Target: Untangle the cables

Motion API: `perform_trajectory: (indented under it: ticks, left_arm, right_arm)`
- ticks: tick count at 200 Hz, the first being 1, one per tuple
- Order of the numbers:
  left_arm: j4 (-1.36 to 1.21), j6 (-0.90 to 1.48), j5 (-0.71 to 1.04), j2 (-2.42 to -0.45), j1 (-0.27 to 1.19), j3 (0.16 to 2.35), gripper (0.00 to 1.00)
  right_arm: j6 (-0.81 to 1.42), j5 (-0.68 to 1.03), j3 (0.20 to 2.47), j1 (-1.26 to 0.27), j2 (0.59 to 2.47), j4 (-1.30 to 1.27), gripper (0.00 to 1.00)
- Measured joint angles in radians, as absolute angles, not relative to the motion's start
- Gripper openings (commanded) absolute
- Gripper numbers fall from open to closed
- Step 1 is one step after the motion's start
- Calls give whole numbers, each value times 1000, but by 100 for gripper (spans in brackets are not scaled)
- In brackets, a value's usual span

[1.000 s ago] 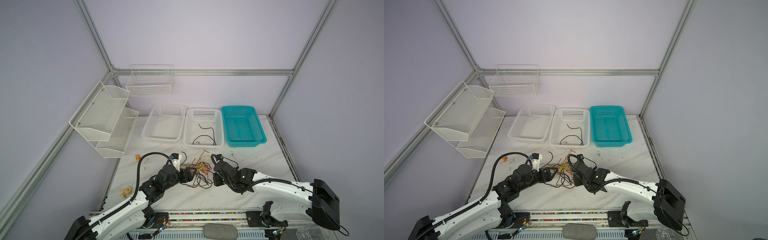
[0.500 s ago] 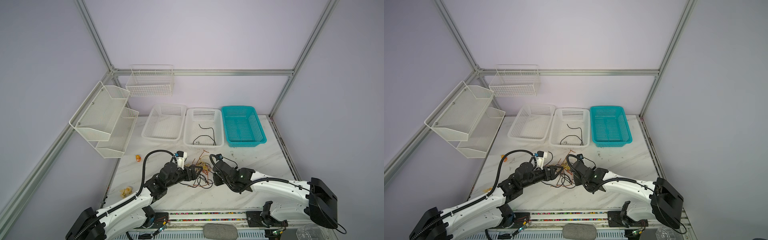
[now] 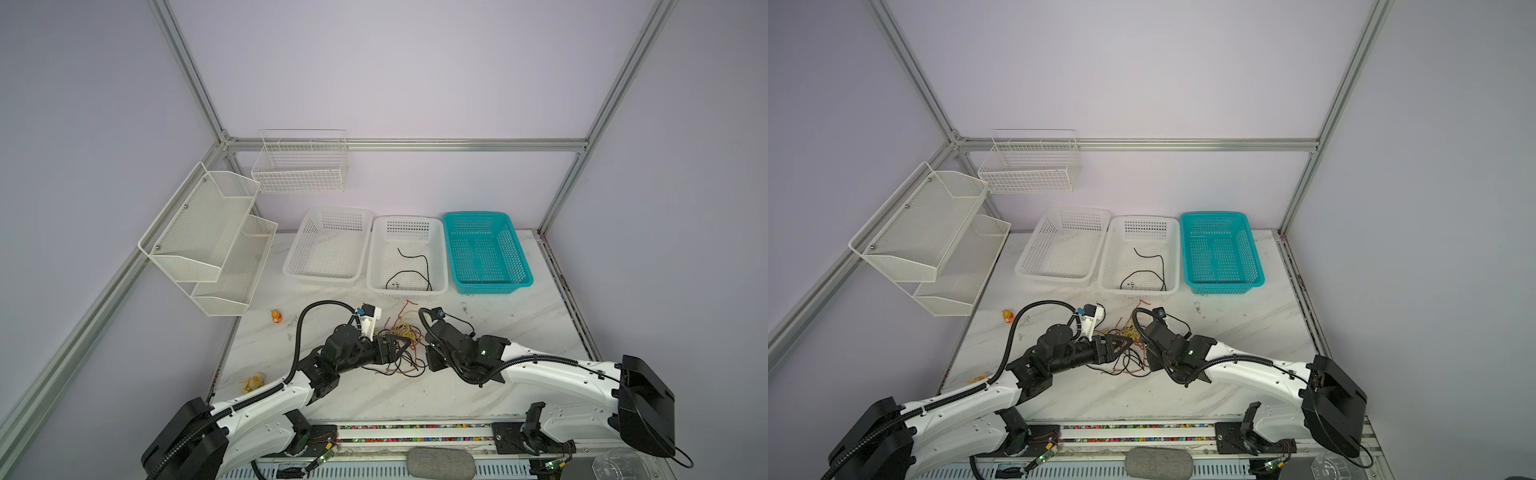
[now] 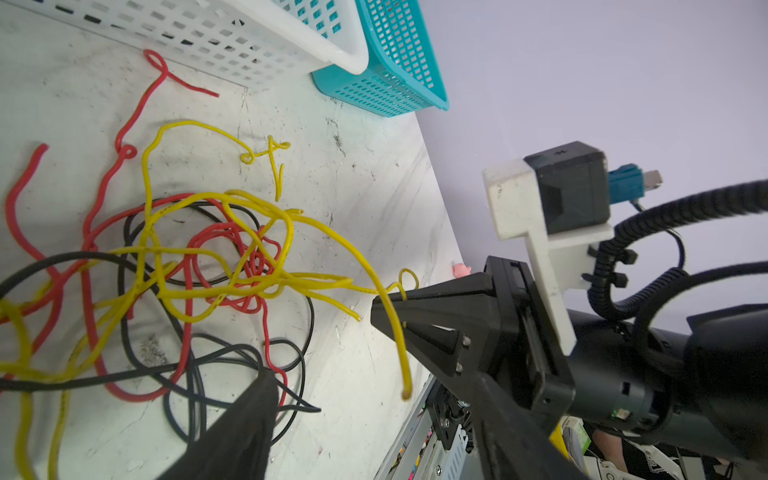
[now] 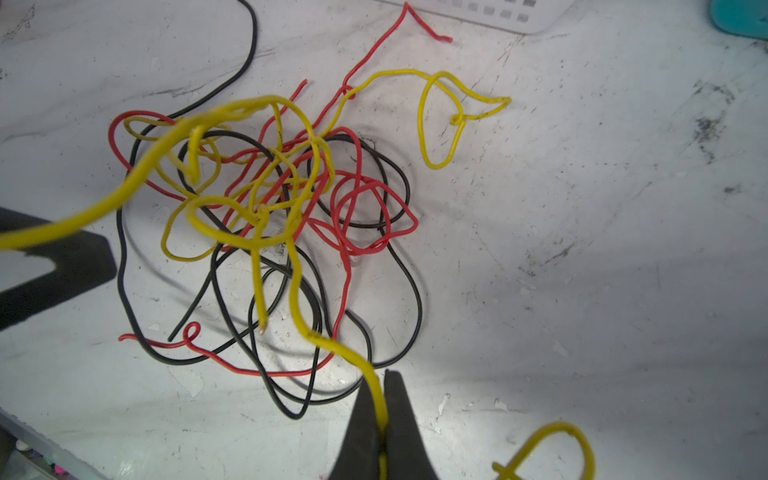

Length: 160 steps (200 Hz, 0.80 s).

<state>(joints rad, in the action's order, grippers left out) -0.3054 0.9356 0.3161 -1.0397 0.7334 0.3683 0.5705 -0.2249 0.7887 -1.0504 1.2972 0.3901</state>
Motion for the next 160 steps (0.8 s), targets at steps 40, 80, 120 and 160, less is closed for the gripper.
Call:
perform_trajectory:
  ticks: [40,80,120,160]
  left_arm:
    - [-290,922,311,-1040,733,370,62]
    - [-282,922,307,-1046,733,372,62]
    - [-279,913,287,-1050,733,372,64]
    - [-281,901,256,-1050,733,380,58]
  right_arm:
    - [570,-224,789,-1050,1297,390,0]
    - [567,-223,789,-1050,1297,389,0]
    - [564,-221,789,-1050,1297,389,0]
    - [563,-220,789,-1050,1297,385,0]
